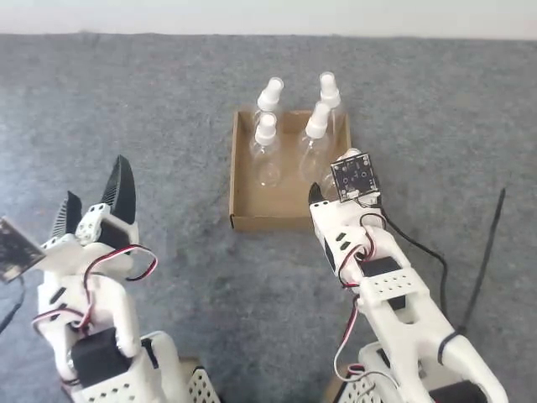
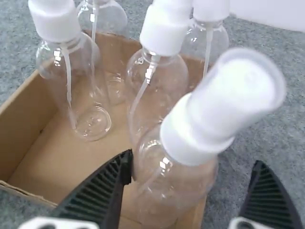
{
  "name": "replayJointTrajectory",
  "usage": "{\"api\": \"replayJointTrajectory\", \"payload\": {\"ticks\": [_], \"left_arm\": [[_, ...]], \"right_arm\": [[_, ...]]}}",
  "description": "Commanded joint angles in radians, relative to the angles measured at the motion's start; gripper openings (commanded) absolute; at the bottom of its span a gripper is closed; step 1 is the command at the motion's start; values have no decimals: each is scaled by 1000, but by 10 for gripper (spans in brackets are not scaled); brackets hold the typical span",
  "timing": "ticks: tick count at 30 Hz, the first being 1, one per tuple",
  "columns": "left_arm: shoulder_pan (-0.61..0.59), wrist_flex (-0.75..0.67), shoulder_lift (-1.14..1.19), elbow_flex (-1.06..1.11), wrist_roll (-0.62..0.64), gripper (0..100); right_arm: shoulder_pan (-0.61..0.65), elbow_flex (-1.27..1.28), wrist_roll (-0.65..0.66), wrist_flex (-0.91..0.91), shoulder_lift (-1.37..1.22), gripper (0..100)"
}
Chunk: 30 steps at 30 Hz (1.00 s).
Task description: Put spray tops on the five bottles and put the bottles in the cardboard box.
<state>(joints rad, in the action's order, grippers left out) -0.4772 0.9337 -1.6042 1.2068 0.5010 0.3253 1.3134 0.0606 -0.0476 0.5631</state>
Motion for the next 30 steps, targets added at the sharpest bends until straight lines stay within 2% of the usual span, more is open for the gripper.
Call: {"api": "replayJointTrajectory", "payload": {"ticks": [1,9,14,19,30], "left_arm": [[-5,-34,-3,-45,6,311],[-5,-34,-3,-45,6,311],[-5,-35,-3,-45,6,311],[-3,-48,-3,-42,-12,311],[-3,-48,-3,-42,-26,281]], "right_arm": [[12,-12,-11,1,48,339],[12,-14,-11,4,64,339],[22,-35,-44,150,168,343],[27,-38,-115,234,216,452],[36,-38,-112,242,225,453]]}}
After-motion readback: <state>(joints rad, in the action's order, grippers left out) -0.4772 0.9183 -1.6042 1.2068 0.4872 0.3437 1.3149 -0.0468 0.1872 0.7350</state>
